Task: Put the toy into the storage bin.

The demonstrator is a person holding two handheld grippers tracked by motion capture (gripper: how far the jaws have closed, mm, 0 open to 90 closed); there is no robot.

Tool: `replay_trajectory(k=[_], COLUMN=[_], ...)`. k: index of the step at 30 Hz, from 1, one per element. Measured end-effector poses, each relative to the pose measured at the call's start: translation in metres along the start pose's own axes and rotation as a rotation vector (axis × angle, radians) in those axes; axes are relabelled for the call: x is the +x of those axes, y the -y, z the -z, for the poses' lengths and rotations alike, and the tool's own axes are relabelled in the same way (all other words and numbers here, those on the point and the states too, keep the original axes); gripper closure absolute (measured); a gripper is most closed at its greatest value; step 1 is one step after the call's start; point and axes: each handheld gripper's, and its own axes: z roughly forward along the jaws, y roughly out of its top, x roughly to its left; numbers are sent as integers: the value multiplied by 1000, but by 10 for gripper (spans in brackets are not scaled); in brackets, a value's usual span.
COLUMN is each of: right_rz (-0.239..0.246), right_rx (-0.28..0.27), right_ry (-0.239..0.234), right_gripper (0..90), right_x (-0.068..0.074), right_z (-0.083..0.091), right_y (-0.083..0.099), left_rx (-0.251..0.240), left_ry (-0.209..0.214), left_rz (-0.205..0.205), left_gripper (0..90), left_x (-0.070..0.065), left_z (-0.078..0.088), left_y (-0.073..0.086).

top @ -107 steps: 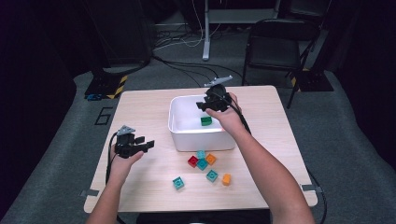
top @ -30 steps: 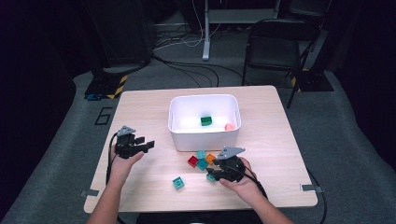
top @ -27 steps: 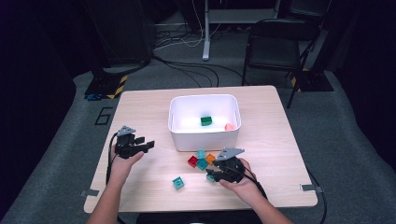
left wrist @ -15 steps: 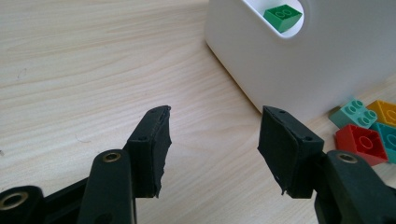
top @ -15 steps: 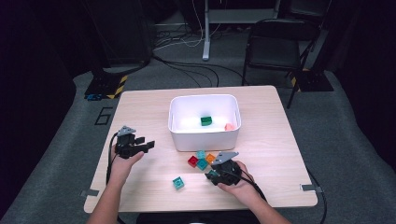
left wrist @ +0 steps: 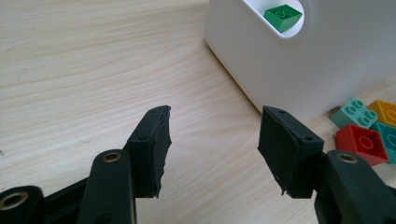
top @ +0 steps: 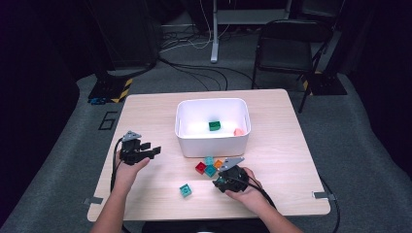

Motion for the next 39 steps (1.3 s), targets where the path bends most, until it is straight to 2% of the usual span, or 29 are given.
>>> replay_trajectory(k=[7, 16, 22, 34, 39], right_rz=[-3, 15, 25, -4, -13], right_rx=[-4, -38, -73, -111, -145], right_ry=[-1, -3, -9, -48, -65], right_gripper=[586, 586, 586, 587, 586], right_x=[0, 3, 3, -4, -9], right_z=[2, 10, 23, 42, 56], right_y=[-1, -8, -19, -37, -49], left_rx=[-1, -5, 5, 5, 4], left_ry=[0, -3, -2, -4, -3], left_rz=[-1, 2, 0, 1, -1], left_gripper=[429, 429, 429, 429, 429], left_x=[0, -1, 0, 0, 0], left_z=[0, -1, 0, 0, -1], left_y=[0, 0, 0, 1, 1])
